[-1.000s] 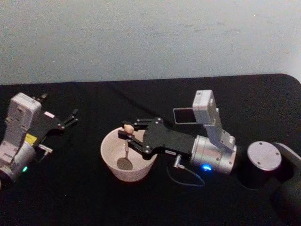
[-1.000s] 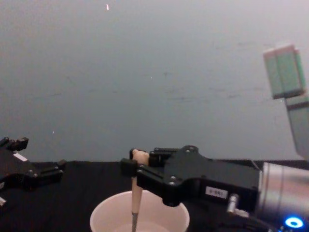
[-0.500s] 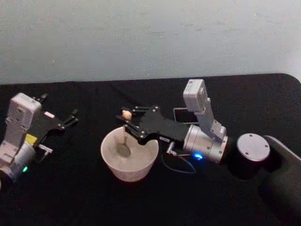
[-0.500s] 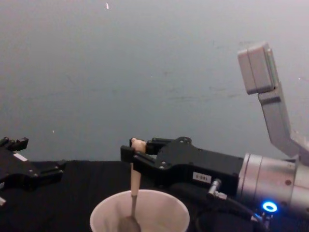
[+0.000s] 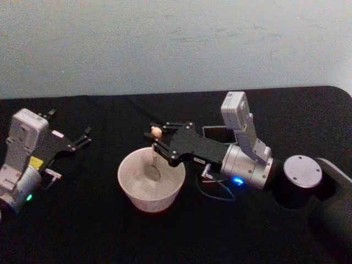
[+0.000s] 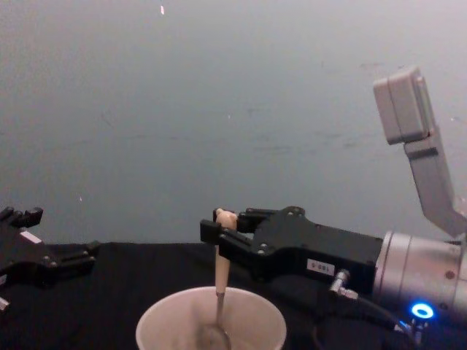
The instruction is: Pick up the stirring spoon with one hand, stir inside the cup, then place it back in its original position.
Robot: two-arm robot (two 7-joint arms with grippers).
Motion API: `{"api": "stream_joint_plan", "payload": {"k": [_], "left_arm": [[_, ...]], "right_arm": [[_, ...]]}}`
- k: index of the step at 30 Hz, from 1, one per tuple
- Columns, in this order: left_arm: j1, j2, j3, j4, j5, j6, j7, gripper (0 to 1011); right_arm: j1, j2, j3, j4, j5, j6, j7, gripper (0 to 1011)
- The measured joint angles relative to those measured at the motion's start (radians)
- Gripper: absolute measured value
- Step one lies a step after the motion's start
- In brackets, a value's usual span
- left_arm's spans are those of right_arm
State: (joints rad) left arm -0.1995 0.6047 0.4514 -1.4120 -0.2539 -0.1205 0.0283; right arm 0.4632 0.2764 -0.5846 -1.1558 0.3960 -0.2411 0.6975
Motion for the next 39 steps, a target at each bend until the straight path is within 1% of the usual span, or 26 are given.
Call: {"api": "stream_joint_plan", "payload": {"k": [4, 8, 9, 15, 21, 24, 28, 31, 35, 38, 39], "left_arm": [[0.0, 0.0, 0.0, 0.0, 0.0, 0.0, 0.0, 1001], [0.0, 0.0, 0.0, 0.0, 0.0, 0.0, 0.0, 1002], [0.0, 0.0, 0.0, 0.0, 0.0, 0.0, 0.0, 1001], [0.0, 0.0, 0.0, 0.0, 0.0, 0.0, 0.0, 1001], [0.0, 0.0, 0.0, 0.0, 0.0, 0.0, 0.0, 1001], [0.0, 0.0, 0.0, 0.0, 0.0, 0.0, 0.0, 1001], [0.0, 0.0, 0.0, 0.0, 0.0, 0.0, 0.0, 1001], [0.0, 0.0, 0.0, 0.0, 0.0, 0.0, 0.0, 1001], [0.0, 0.0, 0.0, 0.0, 0.0, 0.0, 0.0, 1001], [0.0, 0.0, 0.0, 0.0, 0.0, 0.0, 0.0, 1002], [0.0, 0.0, 0.0, 0.0, 0.0, 0.0, 0.0, 1001]], "right_arm": [[-0.005, 0.009, 0.007, -0.007, -0.002, 0.0, -0.004, 214], [-0.018, 0.029, 0.018, -0.029, -0.005, 0.002, -0.009, 214], [-0.018, 0.029, 0.018, -0.029, -0.005, 0.002, -0.009, 214], [-0.06, 0.073, 0.029, -0.093, 0.002, 0.014, -0.002, 214], [-0.088, 0.096, 0.025, -0.142, 0.018, 0.027, 0.019, 214], [-0.101, 0.102, 0.012, -0.168, 0.031, 0.037, 0.037, 214], [-0.103, 0.099, 0.0, -0.178, 0.04, 0.041, 0.049, 214], [-0.099, 0.089, -0.013, -0.174, 0.041, 0.041, 0.052, 214], [-0.078, 0.061, -0.03, -0.144, 0.038, 0.039, 0.047, 214], [-0.065, 0.045, -0.035, -0.123, 0.034, 0.034, 0.042, 214], [-0.055, 0.033, -0.038, -0.105, 0.03, 0.029, 0.038, 214]]}}
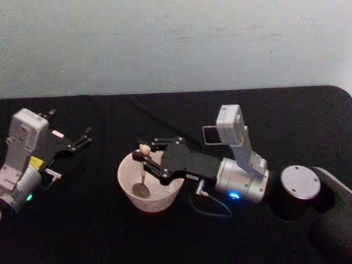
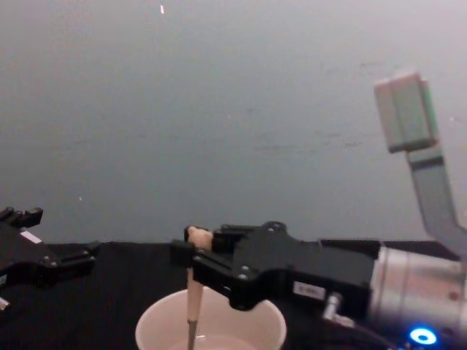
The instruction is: Pick up the stirring spoon with one hand, stir inside the cup, then place it back in its original position.
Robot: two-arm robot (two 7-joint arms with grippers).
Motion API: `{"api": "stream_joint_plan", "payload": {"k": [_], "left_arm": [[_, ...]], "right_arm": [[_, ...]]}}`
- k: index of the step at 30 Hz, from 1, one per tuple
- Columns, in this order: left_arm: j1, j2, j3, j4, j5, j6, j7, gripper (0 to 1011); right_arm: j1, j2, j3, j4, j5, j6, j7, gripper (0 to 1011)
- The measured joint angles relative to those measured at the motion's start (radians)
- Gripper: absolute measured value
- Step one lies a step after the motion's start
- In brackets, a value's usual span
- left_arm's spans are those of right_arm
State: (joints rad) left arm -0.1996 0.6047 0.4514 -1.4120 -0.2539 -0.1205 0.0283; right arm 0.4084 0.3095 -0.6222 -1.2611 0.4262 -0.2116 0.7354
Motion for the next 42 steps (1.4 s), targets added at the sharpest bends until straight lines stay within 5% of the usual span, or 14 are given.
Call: {"api": "stream_joint_plan", "payload": {"k": [13, 42], "left_arm": [[0.0, 0.0, 0.0, 0.0, 0.0, 0.0, 0.0, 1001], [0.0, 0.0, 0.0, 0.0, 0.0, 0.0, 0.0, 1001]], "right_arm": [[0.059, -0.054, 0.023, 0.117, -0.036, -0.03, -0.057, 214], [0.036, -0.032, 0.063, 0.06, -0.024, -0.019, -0.045, 214]]}}
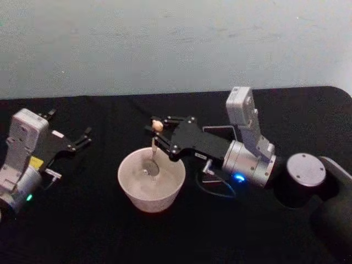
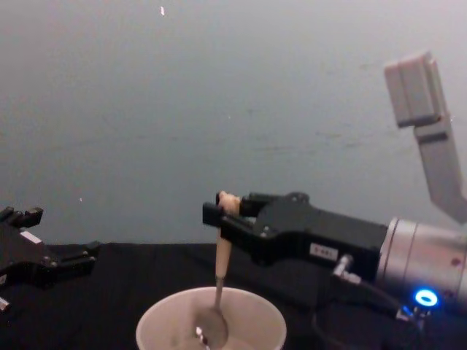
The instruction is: Pick up the stirring spoon with one hand, stir inside the cup, then place it back in its original position.
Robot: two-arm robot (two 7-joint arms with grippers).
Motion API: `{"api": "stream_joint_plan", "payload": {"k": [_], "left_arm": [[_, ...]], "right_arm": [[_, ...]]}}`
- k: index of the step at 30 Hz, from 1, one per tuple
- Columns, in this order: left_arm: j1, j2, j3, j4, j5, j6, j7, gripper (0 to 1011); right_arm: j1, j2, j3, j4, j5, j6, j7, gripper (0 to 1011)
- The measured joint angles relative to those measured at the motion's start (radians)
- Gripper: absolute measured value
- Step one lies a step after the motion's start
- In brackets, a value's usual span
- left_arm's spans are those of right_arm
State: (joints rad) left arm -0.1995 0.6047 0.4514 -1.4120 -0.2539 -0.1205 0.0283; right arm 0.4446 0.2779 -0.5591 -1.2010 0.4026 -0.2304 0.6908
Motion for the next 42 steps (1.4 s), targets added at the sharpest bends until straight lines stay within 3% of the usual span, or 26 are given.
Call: {"api": "stream_joint_plan", "payload": {"k": [18, 28, 33, 42], "left_arm": [[0.0, 0.0, 0.0, 0.0, 0.0, 0.0, 0.0, 1001], [0.0, 0.0, 0.0, 0.0, 0.0, 0.0, 0.0, 1001], [0.0, 0.0, 0.0, 0.0, 0.0, 0.0, 0.0, 1001], [0.0, 0.0, 0.0, 0.0, 0.0, 0.0, 0.0, 1001]], "right_arm": [[-0.031, 0.083, 0.051, -0.202, 0.076, 0.022, -0.004, 214], [-0.061, 0.138, 0.121, -0.293, 0.103, 0.032, -0.067, 214], [-0.107, 0.179, 0.171, -0.353, 0.109, 0.047, -0.115, 214], [-0.174, 0.224, 0.216, -0.416, 0.113, 0.077, -0.15, 214]]}}
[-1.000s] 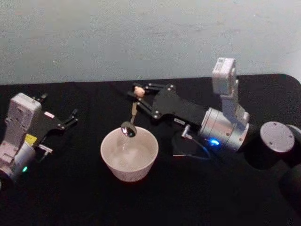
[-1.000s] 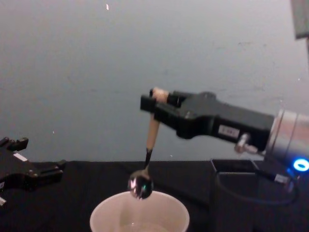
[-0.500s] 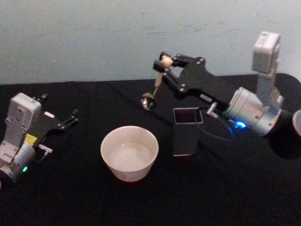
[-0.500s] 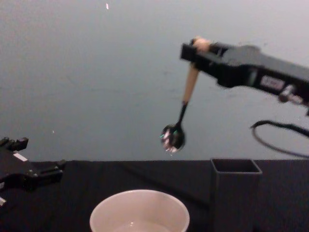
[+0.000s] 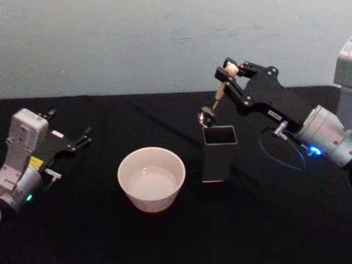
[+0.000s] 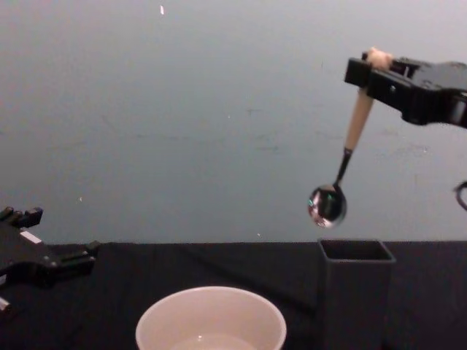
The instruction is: Pick up the stirring spoon with one hand, stir inside the cup, then place it back in its original position.
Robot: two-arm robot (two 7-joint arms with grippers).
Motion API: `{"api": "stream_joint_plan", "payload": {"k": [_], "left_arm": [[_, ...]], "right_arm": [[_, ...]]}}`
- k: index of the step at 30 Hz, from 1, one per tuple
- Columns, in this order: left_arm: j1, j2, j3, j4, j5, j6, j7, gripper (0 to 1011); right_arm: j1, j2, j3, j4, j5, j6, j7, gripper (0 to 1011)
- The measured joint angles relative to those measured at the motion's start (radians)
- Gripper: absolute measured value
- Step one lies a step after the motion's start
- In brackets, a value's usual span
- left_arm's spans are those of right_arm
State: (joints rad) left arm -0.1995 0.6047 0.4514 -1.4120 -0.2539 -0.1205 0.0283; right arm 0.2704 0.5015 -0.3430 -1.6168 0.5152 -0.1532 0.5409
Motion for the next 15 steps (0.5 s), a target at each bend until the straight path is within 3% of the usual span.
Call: {"api": "stream_joint_plan", "payload": {"k": [15], "left_arm": [[0.0, 0.0, 0.0, 0.0, 0.0, 0.0, 0.0, 1001]], "right_arm": [[-0.019, -0.003, 0.014, 0.035, -0.032, 0.032, -0.034, 214]]}}
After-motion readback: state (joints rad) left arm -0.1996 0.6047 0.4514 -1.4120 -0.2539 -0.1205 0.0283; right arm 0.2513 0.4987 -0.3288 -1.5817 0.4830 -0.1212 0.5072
